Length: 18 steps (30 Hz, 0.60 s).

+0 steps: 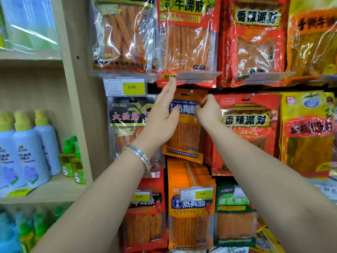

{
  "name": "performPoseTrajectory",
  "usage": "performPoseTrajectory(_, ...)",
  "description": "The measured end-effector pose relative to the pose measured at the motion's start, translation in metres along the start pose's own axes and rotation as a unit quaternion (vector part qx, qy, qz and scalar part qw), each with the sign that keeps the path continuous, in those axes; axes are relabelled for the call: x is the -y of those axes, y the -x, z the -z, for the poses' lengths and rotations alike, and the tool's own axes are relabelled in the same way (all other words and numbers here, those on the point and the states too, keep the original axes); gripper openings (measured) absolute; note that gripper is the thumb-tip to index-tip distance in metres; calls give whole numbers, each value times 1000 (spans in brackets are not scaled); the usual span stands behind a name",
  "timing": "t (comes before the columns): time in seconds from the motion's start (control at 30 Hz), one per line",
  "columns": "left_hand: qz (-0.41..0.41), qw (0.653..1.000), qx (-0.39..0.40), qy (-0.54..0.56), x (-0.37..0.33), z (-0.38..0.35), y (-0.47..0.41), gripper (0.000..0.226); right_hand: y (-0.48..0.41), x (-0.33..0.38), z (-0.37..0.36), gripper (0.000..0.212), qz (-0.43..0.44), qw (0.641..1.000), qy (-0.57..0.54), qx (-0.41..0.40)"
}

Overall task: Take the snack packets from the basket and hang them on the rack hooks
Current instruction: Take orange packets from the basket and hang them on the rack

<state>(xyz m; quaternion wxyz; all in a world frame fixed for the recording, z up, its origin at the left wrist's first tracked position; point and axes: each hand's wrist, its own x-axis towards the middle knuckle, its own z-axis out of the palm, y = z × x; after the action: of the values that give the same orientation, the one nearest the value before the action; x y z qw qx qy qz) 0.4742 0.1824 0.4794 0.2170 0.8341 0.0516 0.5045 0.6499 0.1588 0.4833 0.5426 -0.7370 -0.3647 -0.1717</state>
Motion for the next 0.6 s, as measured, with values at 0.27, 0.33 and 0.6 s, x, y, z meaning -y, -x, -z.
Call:
performPoseTrajectory(0.27, 22, 1000, 8, 17, 10, 1, 12, 63, 28, 1, 7, 54, -1, 988, -54, 147)
performPoseTrajectory(0.33, 44, 999, 9, 22, 15, -2, 29, 58, 48, 0, 19, 52, -3, 984, -68, 164)
performPoseTrajectory(0.6, 239, 963, 122, 30, 44, -16, 222, 35, 211, -57, 43, 16, -100, 939, -158, 288)
